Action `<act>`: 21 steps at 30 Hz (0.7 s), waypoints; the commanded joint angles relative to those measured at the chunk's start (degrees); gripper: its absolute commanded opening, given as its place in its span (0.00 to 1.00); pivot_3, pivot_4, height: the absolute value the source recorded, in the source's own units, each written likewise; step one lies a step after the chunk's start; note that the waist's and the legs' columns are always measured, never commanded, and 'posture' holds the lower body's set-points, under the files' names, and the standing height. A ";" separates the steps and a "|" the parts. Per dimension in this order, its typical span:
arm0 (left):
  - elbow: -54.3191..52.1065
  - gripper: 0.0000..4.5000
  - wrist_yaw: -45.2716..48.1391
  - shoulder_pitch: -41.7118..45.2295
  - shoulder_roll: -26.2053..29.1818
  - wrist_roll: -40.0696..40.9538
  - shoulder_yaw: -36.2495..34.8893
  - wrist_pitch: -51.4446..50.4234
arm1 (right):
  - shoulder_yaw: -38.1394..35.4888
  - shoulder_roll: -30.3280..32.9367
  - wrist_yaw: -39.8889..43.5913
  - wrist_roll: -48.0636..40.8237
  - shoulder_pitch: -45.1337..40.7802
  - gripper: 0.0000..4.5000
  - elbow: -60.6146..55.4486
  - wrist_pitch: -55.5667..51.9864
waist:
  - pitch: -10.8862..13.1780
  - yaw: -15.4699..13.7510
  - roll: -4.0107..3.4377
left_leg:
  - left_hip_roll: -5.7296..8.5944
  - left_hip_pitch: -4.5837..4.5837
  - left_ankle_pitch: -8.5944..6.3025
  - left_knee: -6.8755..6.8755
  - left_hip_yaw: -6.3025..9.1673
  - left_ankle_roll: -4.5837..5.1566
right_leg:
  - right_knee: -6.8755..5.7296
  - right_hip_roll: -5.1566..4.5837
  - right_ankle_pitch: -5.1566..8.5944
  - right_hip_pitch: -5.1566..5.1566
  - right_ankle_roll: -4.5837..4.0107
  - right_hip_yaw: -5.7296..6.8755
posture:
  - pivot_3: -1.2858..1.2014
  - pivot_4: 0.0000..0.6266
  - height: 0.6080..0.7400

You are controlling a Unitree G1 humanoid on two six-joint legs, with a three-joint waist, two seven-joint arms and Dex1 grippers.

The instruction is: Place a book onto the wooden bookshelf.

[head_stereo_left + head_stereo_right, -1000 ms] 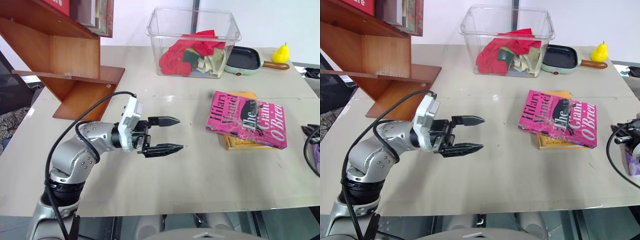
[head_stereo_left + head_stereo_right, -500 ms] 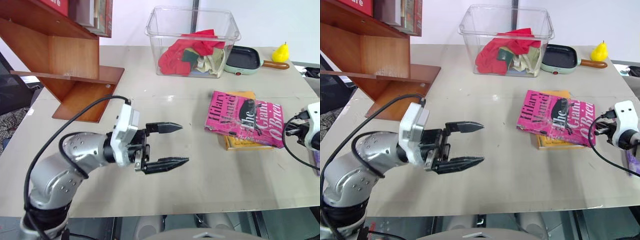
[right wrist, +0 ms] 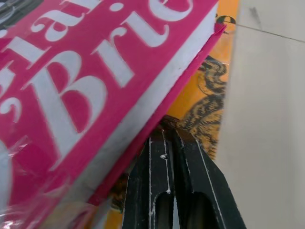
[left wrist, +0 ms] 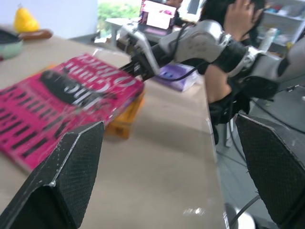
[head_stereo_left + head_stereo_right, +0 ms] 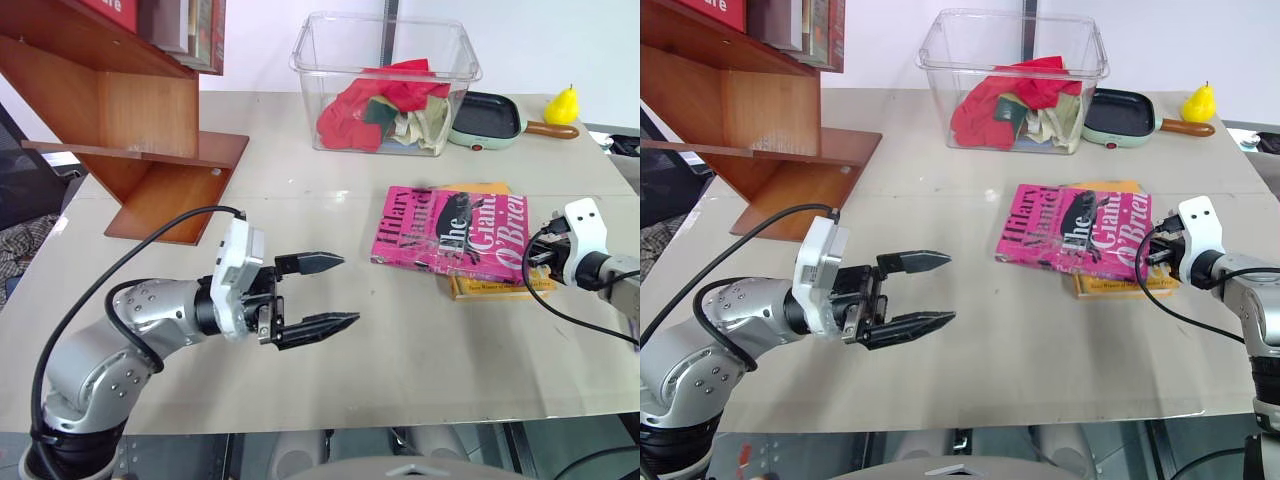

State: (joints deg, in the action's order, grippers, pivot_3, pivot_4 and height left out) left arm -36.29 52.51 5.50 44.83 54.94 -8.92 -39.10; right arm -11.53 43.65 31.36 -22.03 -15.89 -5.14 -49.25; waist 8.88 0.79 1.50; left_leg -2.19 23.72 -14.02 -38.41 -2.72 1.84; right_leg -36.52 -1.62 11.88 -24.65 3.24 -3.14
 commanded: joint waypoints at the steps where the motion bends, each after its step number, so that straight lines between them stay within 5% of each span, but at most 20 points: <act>1: 1.56 1.00 -2.03 0.91 0.05 -3.20 1.74 -0.15 | -3.21 0.28 -1.74 3.04 2.48 0.00 -2.34 7.51 | 0.00 -0.15 0.00 | 0.01 0.01 0.00 0.01 -0.01 0.00 | 0.01 -0.02 0.00 0.00 0.00 0.00 | 0.52 0.24 1.00; 3: 2.42 1.00 -5.76 1.28 -1.37 0.55 2.89 -4.94 | -5.38 3.14 1.99 4.30 8.32 0.00 -4.22 12.99 | 0.00 -0.61 -0.01 | 0.02 0.04 0.00 0.02 0.01 0.00 | 0.05 -0.03 0.00 0.00 0.01 0.02 | 0.52 0.24 1.00; 6: 6.07 1.00 -16.29 4.23 -5.83 5.86 5.14 -14.35 | -13.84 3.75 7.04 2.02 17.91 0.18 -9.82 19.21 | 0.00 -1.41 -0.04 | 0.06 0.10 -0.01 0.06 0.03 0.01 | 0.11 -0.13 0.04 0.01 0.09 0.06 | 0.52 0.24 1.00; 13: 29.35 1.00 -40.10 16.04 -21.54 28.51 6.58 -32.42 | -32.97 0.61 22.45 -15.53 38.72 0.94 -29.77 19.03 | -0.01 -1.06 0.04 | 0.02 -0.10 -0.01 -0.09 0.28 0.02 | -0.07 -0.03 0.07 0.24 0.49 0.19 | 0.52 0.24 1.00; 18: 41.87 1.00 -59.15 20.00 -31.31 44.99 8.06 -31.70 | -38.92 -1.77 24.20 -22.80 47.83 0.97 -41.75 18.94 | 0.04 -0.04 0.14 | 0.01 -0.97 -0.02 -0.01 0.60 0.01 | -0.13 -0.03 0.19 0.96 0.28 0.11 | 0.52 0.24 1.00; 21: 44.02 1.00 -68.34 20.22 -38.92 48.21 8.21 -26.44 | -40.07 -3.47 22.54 -24.11 51.15 0.97 -44.73 18.66 | 0.02 -0.17 0.18 | 0.05 -0.97 -0.02 -0.02 0.59 0.00 | -0.10 -0.15 0.18 0.96 0.29 0.08 | 0.52 0.24 1.00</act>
State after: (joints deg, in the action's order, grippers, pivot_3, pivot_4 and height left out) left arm 7.65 -11.53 24.81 7.85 99.57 -0.73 -68.43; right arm -49.17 40.66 54.67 -44.70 34.51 -47.79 -31.00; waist 8.91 0.62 1.68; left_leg -2.14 22.76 -14.05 -38.42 -2.13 1.84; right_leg -36.60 -1.83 12.07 -23.68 3.53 -3.06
